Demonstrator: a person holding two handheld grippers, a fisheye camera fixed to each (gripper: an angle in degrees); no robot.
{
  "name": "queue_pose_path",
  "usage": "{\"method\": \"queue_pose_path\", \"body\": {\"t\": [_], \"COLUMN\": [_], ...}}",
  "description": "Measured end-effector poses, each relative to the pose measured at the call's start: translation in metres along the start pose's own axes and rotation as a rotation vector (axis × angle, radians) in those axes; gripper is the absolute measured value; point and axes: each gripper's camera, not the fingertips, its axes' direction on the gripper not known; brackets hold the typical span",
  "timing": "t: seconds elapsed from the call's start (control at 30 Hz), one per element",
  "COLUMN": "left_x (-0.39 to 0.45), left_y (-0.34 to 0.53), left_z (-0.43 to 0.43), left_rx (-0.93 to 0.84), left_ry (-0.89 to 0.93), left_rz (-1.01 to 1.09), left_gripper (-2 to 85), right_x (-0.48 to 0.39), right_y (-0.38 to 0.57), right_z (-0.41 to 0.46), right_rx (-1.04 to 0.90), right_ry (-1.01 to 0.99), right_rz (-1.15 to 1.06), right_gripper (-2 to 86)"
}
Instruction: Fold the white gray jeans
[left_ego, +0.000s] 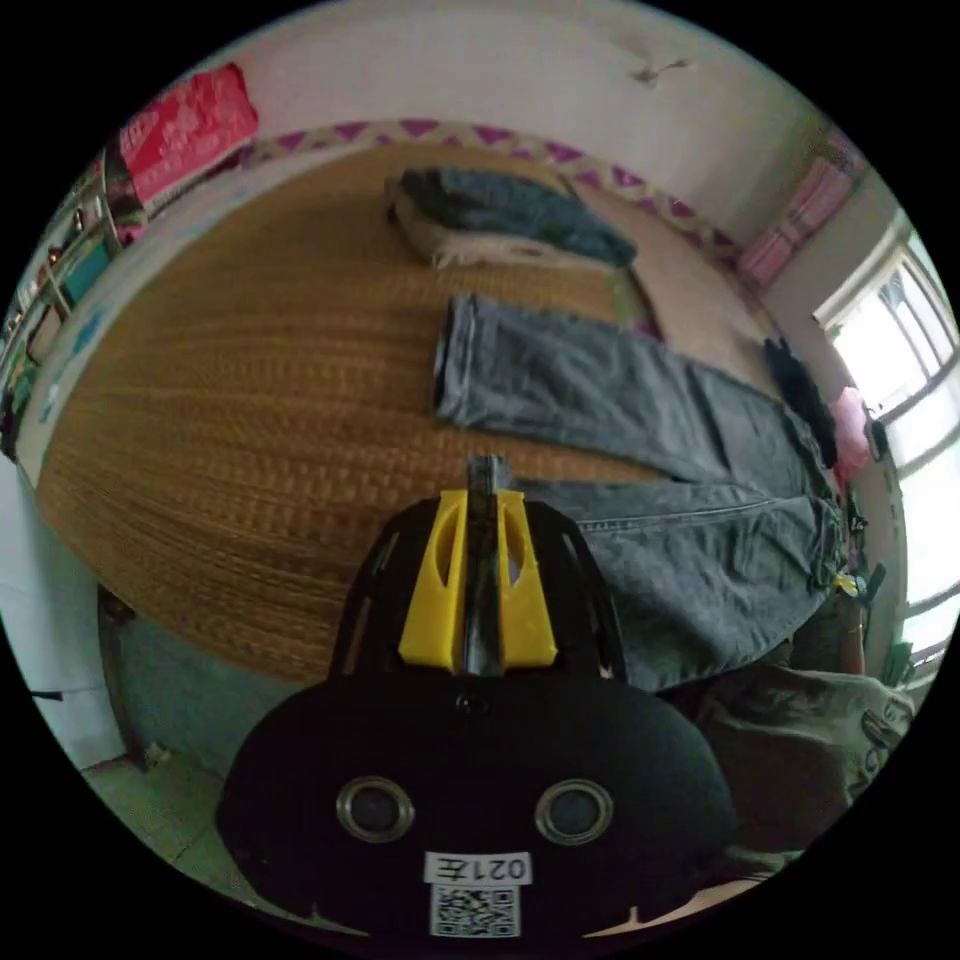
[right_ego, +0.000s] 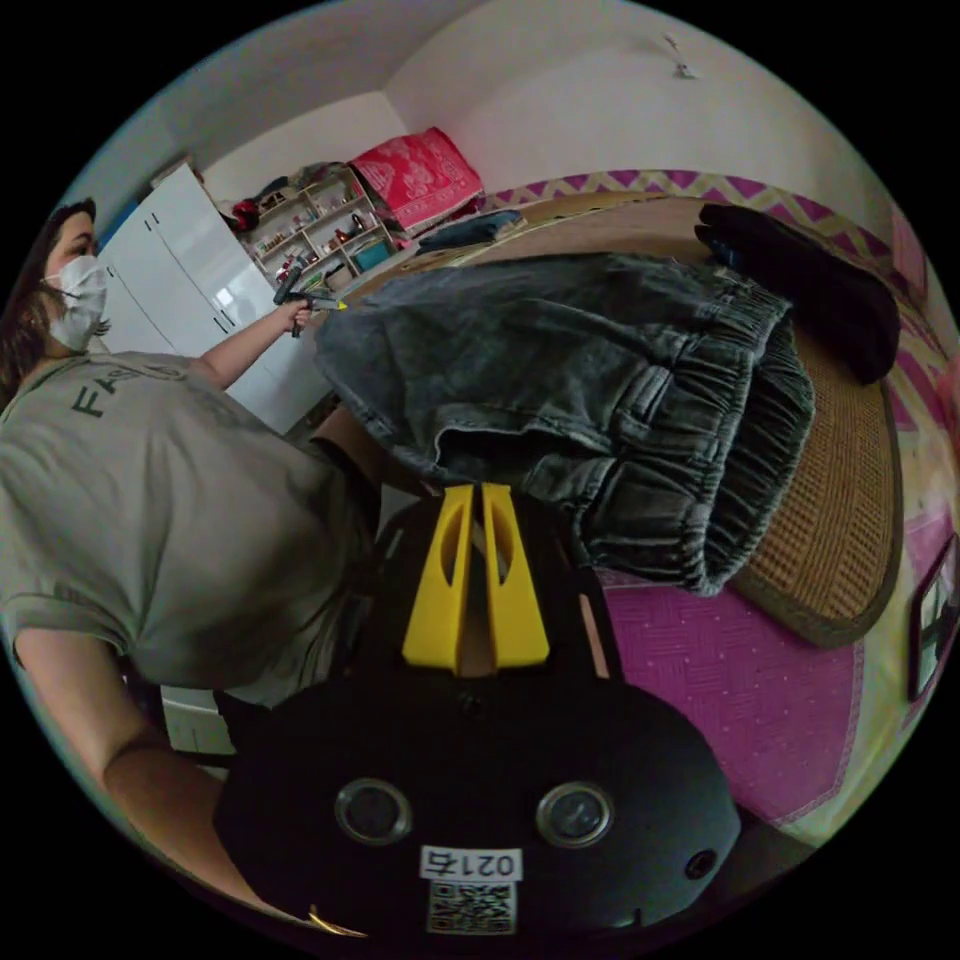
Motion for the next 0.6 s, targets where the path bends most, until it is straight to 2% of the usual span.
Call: {"method": "queue_pose_path", "body": {"t": [0.03,0.17,0.27,0.33,0.43,0.6], "left_x": [-0.007,-0.012,-0.014,-0.014,-0.006,0.011], "left_y": [0.001,-0.001,-0.004,-0.011,-0.024,-0.044], "left_z": [-0.004,0.002,0.005,0.008,0.010,0.015], "left_rx": [0.109,0.115,0.128,0.115,0.073,0.005], "left_ry": [0.052,0.082,0.104,0.111,0.077,-0.002], "left_rz": [-0.022,-0.005,0.005,0.002,0.015,0.065], "left_gripper": [4.6,4.9,4.9,4.8,4.8,4.8], "right_x": [-0.003,-0.016,-0.025,-0.018,0.014,0.110], "right_y": [0.002,0.010,0.012,0.001,-0.031,-0.079], "right_z": [-0.001,-0.024,-0.063,-0.080,-0.073,-0.056], "right_rx": [0.018,0.044,0.167,0.283,0.264,0.164], "right_ry": [0.002,-0.031,-0.042,0.135,0.345,0.343], "right_rz": [0.006,-0.022,-0.069,-0.003,0.128,0.449], "right_gripper": [-0.3,-0.6,0.0,2.1,6.7,14.0]}}
